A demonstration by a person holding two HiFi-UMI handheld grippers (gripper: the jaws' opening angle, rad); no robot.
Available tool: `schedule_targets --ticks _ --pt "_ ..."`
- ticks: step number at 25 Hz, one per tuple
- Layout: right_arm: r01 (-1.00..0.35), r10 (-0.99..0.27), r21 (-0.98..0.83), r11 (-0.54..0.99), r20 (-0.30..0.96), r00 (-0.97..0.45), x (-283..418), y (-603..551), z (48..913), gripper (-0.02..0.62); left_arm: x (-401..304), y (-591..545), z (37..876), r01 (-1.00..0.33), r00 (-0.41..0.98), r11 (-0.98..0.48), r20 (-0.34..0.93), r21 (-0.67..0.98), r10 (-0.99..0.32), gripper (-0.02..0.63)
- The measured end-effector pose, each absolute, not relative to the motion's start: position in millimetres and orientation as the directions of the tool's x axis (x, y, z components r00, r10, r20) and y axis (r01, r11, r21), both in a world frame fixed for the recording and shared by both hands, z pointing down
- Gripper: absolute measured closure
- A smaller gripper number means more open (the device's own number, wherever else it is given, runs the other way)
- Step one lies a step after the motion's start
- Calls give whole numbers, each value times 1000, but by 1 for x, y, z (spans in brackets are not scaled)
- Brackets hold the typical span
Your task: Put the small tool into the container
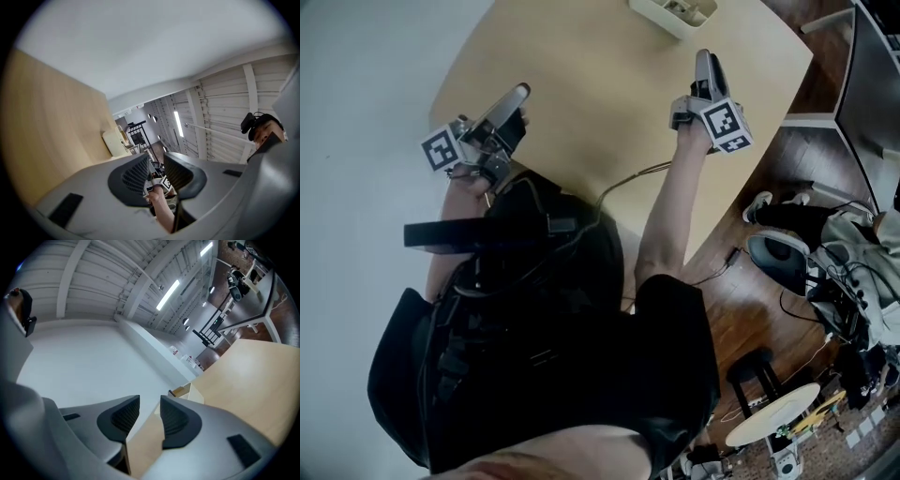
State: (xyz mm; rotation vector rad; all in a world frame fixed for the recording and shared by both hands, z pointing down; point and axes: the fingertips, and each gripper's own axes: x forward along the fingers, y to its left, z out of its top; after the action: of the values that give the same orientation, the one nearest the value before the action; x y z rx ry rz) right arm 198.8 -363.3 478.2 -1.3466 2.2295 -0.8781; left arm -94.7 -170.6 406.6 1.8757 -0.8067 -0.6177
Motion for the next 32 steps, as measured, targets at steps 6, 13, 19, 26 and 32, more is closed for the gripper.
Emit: schedule_targets --ticks 6,13,19,26,32 --pt "-602 -909 -727 330 -72 -411 216 -342 482 514 -110 -171 418 -264 627 -318 -89 910 -774 517" --pt "-626 -949 -730 274 -100 -299 253 -289 473 548 -107 -166 428 -181 663 -356 -154 917 -733 517" --pt "-682 -966 -699 214 -50 -252 249 -221 489 572 -119 -159 468 -85 674 -337 -195 938 -713 525" --pt "-743 -972 -643 186 -7 -236 238 -150 451 577 -104 -163 466 19 718 -322 -237 947 -654 529" --pt "-786 -976 -603 139 49 -210 219 -109 457 582 -102 -151 485 108 727 -318 -293 942 -621 533"
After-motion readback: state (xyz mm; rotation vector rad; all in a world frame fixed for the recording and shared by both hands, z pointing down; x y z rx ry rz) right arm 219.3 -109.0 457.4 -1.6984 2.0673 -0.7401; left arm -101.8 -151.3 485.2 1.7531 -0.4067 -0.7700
